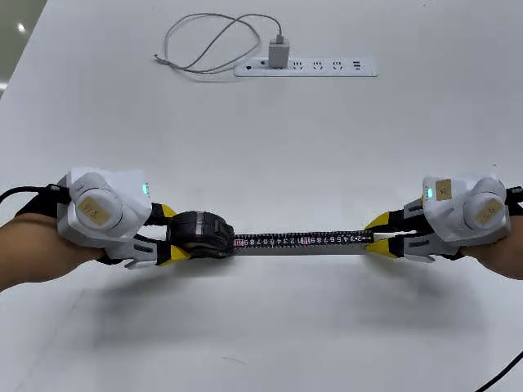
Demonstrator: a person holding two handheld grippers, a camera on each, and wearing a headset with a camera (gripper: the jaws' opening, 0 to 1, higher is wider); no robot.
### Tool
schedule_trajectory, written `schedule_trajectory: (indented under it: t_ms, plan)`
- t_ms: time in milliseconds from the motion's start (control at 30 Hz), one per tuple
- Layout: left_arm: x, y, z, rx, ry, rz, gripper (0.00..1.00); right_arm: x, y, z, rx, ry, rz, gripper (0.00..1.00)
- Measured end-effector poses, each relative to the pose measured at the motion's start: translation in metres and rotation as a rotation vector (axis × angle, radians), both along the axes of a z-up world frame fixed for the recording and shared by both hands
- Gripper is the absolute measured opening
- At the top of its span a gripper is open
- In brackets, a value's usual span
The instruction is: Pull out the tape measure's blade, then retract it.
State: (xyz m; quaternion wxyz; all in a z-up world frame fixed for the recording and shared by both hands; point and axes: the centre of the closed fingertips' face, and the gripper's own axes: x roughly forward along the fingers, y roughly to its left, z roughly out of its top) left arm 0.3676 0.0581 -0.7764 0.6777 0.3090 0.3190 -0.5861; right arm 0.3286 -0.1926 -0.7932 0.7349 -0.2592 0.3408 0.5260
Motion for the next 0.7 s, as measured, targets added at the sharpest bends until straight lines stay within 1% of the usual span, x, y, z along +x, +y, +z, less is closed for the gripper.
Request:
schedule_trajectory:
  t_ms: [700]
  plan:
    - [0.000, 0.000, 0.000, 0.000, 0.000, -0.003, 0.25, -0.003, -0.014, -0.001, -0.021, 0.009, -0.010, 0.09]
